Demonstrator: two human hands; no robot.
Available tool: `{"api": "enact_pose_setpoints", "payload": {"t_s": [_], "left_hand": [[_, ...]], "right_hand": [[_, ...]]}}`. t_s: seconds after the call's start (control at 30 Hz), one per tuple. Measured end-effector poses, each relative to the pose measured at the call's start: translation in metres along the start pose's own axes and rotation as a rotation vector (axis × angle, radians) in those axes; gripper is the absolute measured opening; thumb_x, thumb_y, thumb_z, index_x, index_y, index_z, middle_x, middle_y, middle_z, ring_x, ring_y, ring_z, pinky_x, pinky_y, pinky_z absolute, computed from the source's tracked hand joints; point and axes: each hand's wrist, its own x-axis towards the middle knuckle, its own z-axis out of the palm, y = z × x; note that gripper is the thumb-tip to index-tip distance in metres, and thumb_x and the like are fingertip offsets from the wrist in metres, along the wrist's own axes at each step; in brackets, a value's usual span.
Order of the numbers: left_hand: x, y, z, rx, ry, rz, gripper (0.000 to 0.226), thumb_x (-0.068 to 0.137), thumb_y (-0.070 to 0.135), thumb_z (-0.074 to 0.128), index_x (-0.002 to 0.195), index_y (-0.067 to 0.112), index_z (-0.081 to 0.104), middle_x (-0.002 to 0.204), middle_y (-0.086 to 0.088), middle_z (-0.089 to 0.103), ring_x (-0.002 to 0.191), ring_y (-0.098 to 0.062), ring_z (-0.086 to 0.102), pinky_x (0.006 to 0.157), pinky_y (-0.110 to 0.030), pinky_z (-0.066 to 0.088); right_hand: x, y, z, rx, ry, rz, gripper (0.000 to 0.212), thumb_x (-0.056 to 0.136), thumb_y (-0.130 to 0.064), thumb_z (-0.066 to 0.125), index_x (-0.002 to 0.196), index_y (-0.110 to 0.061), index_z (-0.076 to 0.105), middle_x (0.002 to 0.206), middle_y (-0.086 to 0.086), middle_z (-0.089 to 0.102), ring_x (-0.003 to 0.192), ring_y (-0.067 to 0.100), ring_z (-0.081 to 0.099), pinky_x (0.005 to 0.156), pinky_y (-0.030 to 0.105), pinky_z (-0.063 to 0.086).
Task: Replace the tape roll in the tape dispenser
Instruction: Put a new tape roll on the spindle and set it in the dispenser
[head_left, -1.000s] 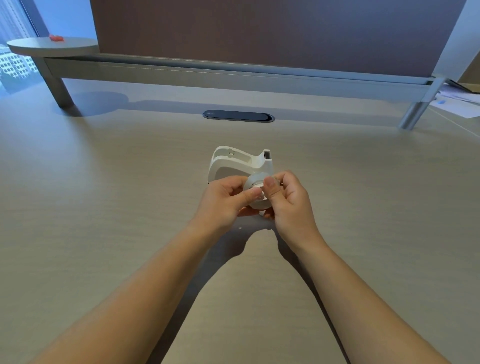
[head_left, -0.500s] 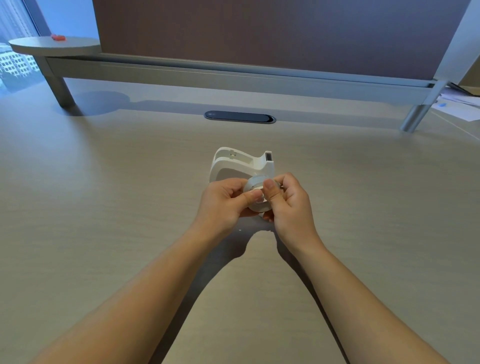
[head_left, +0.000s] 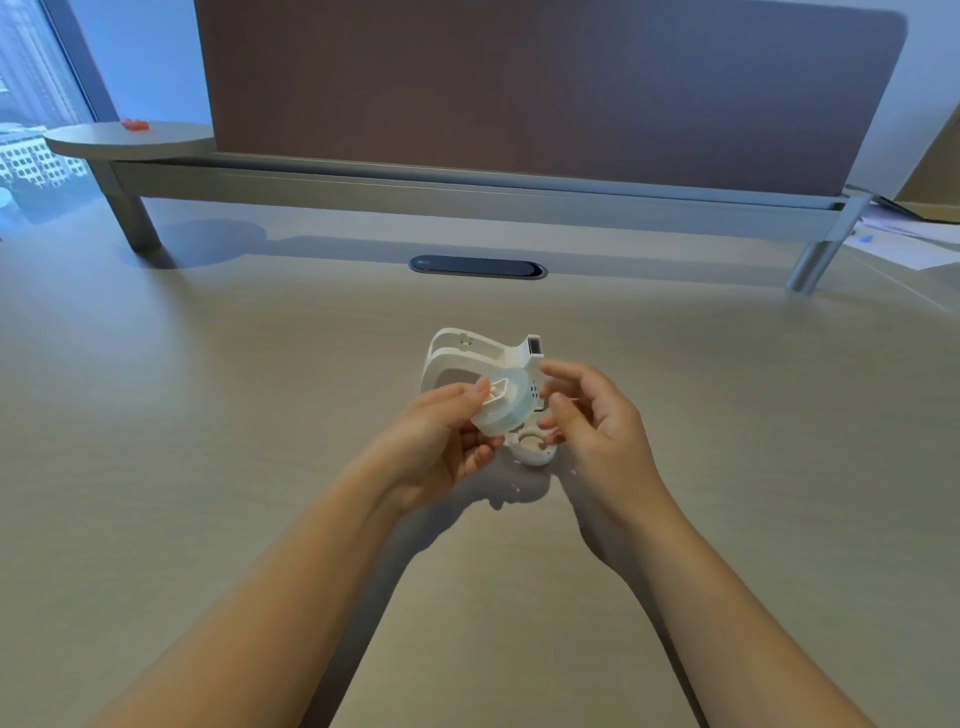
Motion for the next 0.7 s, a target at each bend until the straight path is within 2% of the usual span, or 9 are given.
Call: {"api": "enact_pose_setpoints", "payload": {"t_s": [0.1, 0.2, 0.27, 0.33, 0.43, 0.5, 0.57, 0.63, 0.7], "left_hand": [[-0.002, 0.002, 0.001, 0.004, -0.018, -0.121, 0.025, 0.085, 0.028, 0.047, 0.085, 0.006, 0.058, 0.055, -0.003, 0.063, 0.038, -0.006, 0.049, 0.039, -0.010, 0.045], [-0.003, 0.004, 0.000, 0.104, 0.004, -0.149, 0.030, 0.086, 0.034, 0.042, 0.081, 0.009, 0.057, 0.051, -0.001, 0.066, 0.036, -0.006, 0.047, 0.037, -0.010, 0.042], [-0.003, 0.004, -0.002, 0.247, 0.051, -0.089, 0.034, 0.087, 0.039, 0.038, 0.085, 0.012, 0.057, 0.064, -0.003, 0.066, 0.040, -0.005, 0.046, 0.039, -0.014, 0.040], [-0.004, 0.005, -0.007, 0.423, 0.135, 0.065, 0.030, 0.087, 0.039, 0.038, 0.087, 0.017, 0.058, 0.073, 0.000, 0.062, 0.043, -0.004, 0.049, 0.044, -0.017, 0.037], [-0.007, 0.011, -0.012, 0.617, 0.114, 0.286, 0.012, 0.085, 0.028, 0.048, 0.084, 0.026, 0.059, 0.078, 0.007, 0.060, 0.058, 0.001, 0.054, 0.053, -0.017, 0.039], [-0.008, 0.015, -0.013, 0.683, 0.033, 0.310, 0.010, 0.082, 0.022, 0.052, 0.083, 0.028, 0.060, 0.082, 0.006, 0.062, 0.072, -0.005, 0.057, 0.064, -0.021, 0.044], [-0.006, 0.018, -0.013, 0.680, 0.024, 0.313, 0.011, 0.081, 0.016, 0.054, 0.079, 0.024, 0.062, 0.081, 0.000, 0.063, 0.076, -0.014, 0.057, 0.071, -0.025, 0.047], [-0.003, 0.019, -0.013, 0.677, 0.041, 0.337, 0.015, 0.081, 0.013, 0.054, 0.075, 0.023, 0.063, 0.078, -0.001, 0.063, 0.074, -0.015, 0.057, 0.071, -0.024, 0.048], [0.001, 0.019, -0.014, 0.687, 0.060, 0.377, 0.018, 0.081, 0.012, 0.053, 0.072, 0.023, 0.063, 0.073, -0.001, 0.062, 0.069, -0.013, 0.054, 0.064, -0.016, 0.047]], "right_hand": [[-0.002, -0.002, -0.003, -0.047, -0.100, -0.017, 0.034, 0.087, -0.009, 0.047, 0.100, -0.040, 0.053, 0.108, -0.007, 0.056, 0.096, 0.011, 0.055, 0.065, 0.007, 0.050], [-0.002, -0.002, -0.003, -0.127, -0.129, -0.053, 0.031, 0.085, -0.009, 0.051, 0.086, -0.040, 0.056, 0.098, -0.005, 0.061, 0.093, 0.013, 0.058, 0.073, 0.015, 0.052], [-0.002, -0.002, -0.002, -0.116, -0.132, -0.046, 0.029, 0.084, -0.009, 0.052, 0.081, -0.038, 0.056, 0.088, -0.010, 0.062, 0.086, 0.005, 0.060, 0.071, 0.013, 0.051], [-0.001, -0.001, -0.001, -0.114, -0.142, -0.039, 0.026, 0.084, -0.010, 0.052, 0.080, -0.035, 0.056, 0.083, -0.013, 0.061, 0.079, -0.001, 0.060, 0.068, 0.009, 0.049], [0.001, -0.002, 0.002, -0.132, -0.132, -0.038, 0.023, 0.085, -0.010, 0.051, 0.081, -0.032, 0.057, 0.082, -0.011, 0.061, 0.080, 0.006, 0.060, 0.068, 0.012, 0.049], [0.002, -0.004, 0.005, -0.142, -0.135, -0.031, 0.021, 0.085, -0.010, 0.050, 0.082, -0.029, 0.057, 0.081, -0.011, 0.060, 0.079, 0.007, 0.059, 0.066, 0.009, 0.049], [0.004, -0.007, 0.007, -0.177, -0.147, -0.038, 0.016, 0.085, -0.009, 0.050, 0.085, -0.023, 0.057, 0.079, -0.012, 0.058, 0.076, 0.007, 0.057, 0.065, 0.008, 0.047], [0.007, -0.008, 0.008, -0.202, -0.149, -0.038, 0.011, 0.085, -0.009, 0.051, 0.086, -0.018, 0.057, 0.078, -0.012, 0.057, 0.074, 0.006, 0.056, 0.064, 0.007, 0.046], [0.012, -0.009, 0.009, -0.210, -0.146, -0.033, 0.009, 0.085, -0.008, 0.051, 0.085, -0.014, 0.057, 0.076, -0.010, 0.057, 0.073, 0.007, 0.055, 0.063, 0.008, 0.045]]}}
